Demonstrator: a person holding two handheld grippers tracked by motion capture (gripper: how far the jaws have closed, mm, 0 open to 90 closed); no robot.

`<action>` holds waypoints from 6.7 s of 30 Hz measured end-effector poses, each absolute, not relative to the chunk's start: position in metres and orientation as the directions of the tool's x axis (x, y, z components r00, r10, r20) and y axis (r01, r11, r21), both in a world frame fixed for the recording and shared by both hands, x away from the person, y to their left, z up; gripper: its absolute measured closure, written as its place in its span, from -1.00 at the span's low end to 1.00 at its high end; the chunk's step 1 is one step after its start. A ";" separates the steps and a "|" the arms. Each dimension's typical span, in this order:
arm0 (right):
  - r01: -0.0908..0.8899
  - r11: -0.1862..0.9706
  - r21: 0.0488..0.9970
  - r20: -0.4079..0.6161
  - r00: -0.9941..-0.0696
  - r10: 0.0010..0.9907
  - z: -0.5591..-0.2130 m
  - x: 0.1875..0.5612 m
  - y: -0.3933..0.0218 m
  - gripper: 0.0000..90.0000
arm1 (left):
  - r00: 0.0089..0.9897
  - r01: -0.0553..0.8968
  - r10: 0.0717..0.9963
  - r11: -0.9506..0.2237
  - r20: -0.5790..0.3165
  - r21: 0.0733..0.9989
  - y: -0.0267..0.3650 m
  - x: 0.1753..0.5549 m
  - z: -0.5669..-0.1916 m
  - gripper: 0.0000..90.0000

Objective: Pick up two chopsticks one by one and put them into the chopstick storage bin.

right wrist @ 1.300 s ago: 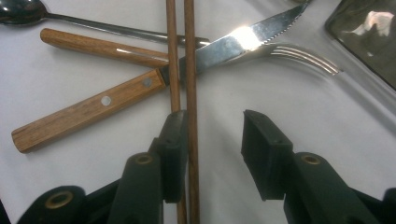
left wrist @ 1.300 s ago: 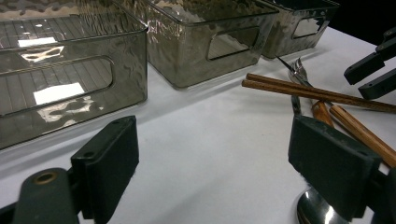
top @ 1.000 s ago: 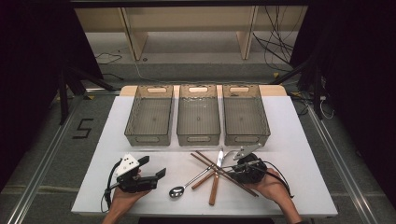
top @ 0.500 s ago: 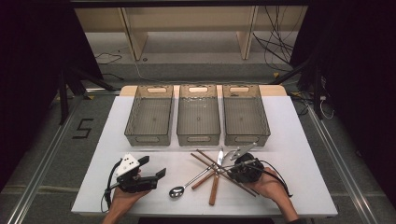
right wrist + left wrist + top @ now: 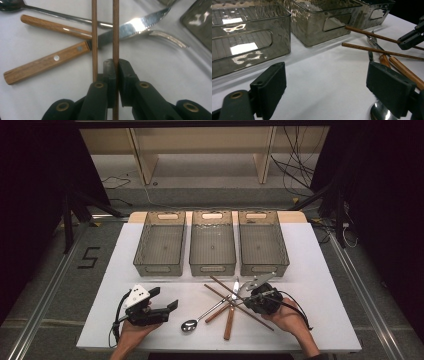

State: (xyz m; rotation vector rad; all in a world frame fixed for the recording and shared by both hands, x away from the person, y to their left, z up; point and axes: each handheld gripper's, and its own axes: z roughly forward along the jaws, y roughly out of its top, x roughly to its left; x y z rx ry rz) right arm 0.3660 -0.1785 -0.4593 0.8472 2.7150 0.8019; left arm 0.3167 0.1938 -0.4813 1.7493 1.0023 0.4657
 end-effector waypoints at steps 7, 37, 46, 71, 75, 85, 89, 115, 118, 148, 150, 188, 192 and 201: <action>0.409 0.704 0.581 -0.050 -0.845 0.532 -0.444 0.361 -0.167 0.90 | 0.596 0.419 0.786 -0.132 -0.162 0.899 0.187 0.316 -0.475 -0.64; -0.096 0.883 0.460 -0.489 -0.857 0.161 -0.431 0.312 -0.110 0.90 | 0.776 0.391 0.630 -0.498 0.013 0.774 0.139 0.333 -0.410 -0.63; -0.276 0.904 0.326 -0.657 -0.754 0.007 -0.441 0.303 -0.103 0.90 | 0.839 0.384 0.542 -0.646 0.042 0.660 0.119 0.340 -0.410 -0.56; -0.454 0.886 0.095 -0.853 -0.496 -0.163 -0.454 0.284 -0.091 0.90 | 0.950 0.263 0.311 -0.854 0.036 0.449 0.079 0.353 -0.408 0.26; -0.468 0.881 0.072 -0.862 -0.473 -0.181 -0.455 0.283 -0.090 0.90 | 0.956 0.250 0.291 -0.865 0.030 0.435 0.077 0.354 -0.409 0.38; -0.478 0.877 0.047 -0.861 -0.465 -0.207 -0.458 0.280 -0.087 0.90 | 0.967 0.231 0.256 -0.878 0.003 0.419 0.072 0.357 -0.411 0.73; -0.485 0.873 0.043 -0.860 -0.463 -0.215 -0.458 0.280 -0.087 0.90 | 0.971 0.222 0.240 -0.886 -0.007 0.407 0.071 0.357 -0.412 0.81; 0.087 0.645 0.759 -0.363 -0.766 0.530 -0.438 0.301 -0.166 -0.33 | 0.825 0.468 0.566 -0.666 -0.015 0.581 0.136 0.385 -0.391 0.88; 0.250 0.506 0.825 -0.149 -0.768 0.623 -0.442 0.310 -0.185 -0.36 | 0.792 0.497 0.610 -0.614 -0.031 0.613 0.144 0.393 -0.384 0.88; 0.420 0.343 0.840 0.107 -0.749 0.654 -0.455 0.317 -0.207 -0.50 | 0.552 0.649 0.832 -0.383 -0.060 0.657 0.203 0.504 -0.358 0.88; 0.419 0.351 0.837 0.104 -0.752 0.651 -0.456 0.318 -0.207 -0.50 | 0.539 0.655 0.841 -0.377 -0.055 0.654 0.205 0.512 -0.361 0.88; 0.412 0.366 0.835 0.095 -0.761 0.641 -0.455 0.317 -0.206 -0.50 | 0.437 0.730 0.896 -0.303 -0.077 0.613 0.222 0.538 -0.404 -0.10; 0.408 0.374 0.833 0.085 -0.762 0.642 -0.454 0.317 -0.205 -0.50 | 0.443 0.711 0.890 -0.277 -0.107 0.646 0.220 0.525 -0.396 -0.31; 0.405 0.393 0.825 0.068 -0.763 0.643 -0.453 0.317 -0.204 -0.50 | 0.502 0.647 0.851 -0.253 -0.153 0.720 0.207 0.478 -0.387 -0.48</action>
